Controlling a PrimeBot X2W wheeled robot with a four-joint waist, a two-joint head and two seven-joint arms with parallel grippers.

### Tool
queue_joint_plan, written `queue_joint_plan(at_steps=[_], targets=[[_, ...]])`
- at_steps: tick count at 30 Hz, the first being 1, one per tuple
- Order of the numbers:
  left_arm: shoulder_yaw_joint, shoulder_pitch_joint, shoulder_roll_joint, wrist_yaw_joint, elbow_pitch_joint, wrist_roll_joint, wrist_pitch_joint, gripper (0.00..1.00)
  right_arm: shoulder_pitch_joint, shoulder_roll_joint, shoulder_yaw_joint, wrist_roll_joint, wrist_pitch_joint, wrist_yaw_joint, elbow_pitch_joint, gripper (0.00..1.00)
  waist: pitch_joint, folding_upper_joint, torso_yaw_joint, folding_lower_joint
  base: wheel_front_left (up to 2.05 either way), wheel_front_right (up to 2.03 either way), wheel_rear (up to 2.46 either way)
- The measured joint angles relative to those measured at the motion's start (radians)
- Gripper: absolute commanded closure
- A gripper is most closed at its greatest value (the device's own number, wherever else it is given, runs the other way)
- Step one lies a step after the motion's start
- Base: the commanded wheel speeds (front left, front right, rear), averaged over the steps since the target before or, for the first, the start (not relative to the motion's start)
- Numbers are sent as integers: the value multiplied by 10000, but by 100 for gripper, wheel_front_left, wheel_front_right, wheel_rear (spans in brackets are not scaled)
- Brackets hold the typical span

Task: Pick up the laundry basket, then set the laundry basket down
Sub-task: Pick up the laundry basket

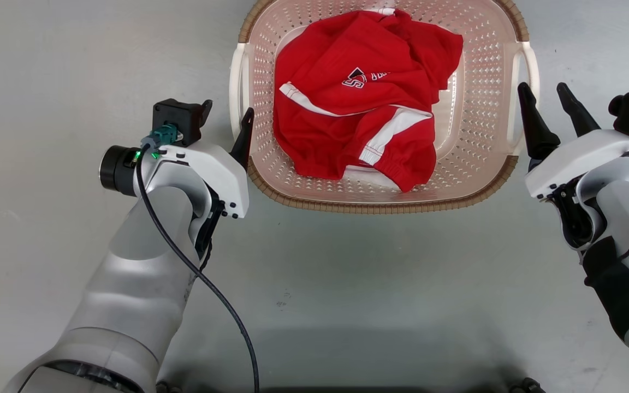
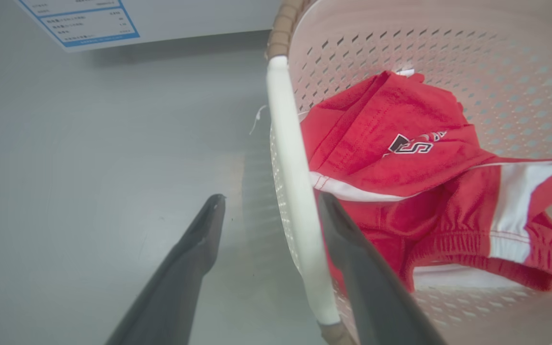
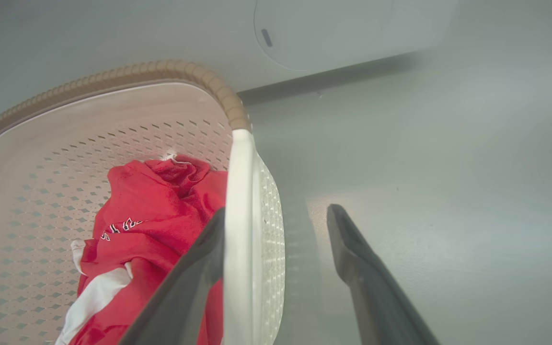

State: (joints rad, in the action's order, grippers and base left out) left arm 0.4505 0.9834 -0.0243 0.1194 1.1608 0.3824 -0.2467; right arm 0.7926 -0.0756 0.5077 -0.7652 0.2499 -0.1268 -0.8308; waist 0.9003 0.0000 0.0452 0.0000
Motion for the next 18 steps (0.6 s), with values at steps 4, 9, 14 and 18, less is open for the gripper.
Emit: queue_joint_plan(at_steps=[4, 9, 14, 18], targets=[[169, 343, 12, 12, 458, 165, -2, 0, 422, 36, 418, -454, 2, 0, -372, 0, 120, 0, -38, 0, 0, 0, 0], [309, 460, 17, 86, 708, 347, -4, 0, 613, 63, 732, -859, 13, 0, -487, 0, 223, 1, -83, 0, 0, 0, 0], [499, 467, 21, 86, 807, 581, -13, 0, 645, 58, 1062, -1177, 15, 0, -575, 0, 285, 1, -86, 0, 0, 0, 0], [619, 476, 33, 88, 842, 713, -17, 0, 646, 71, 1313, -1448, 15, 0, -608, 0, 333, 0, -70, 0, 0, 0, 0]])
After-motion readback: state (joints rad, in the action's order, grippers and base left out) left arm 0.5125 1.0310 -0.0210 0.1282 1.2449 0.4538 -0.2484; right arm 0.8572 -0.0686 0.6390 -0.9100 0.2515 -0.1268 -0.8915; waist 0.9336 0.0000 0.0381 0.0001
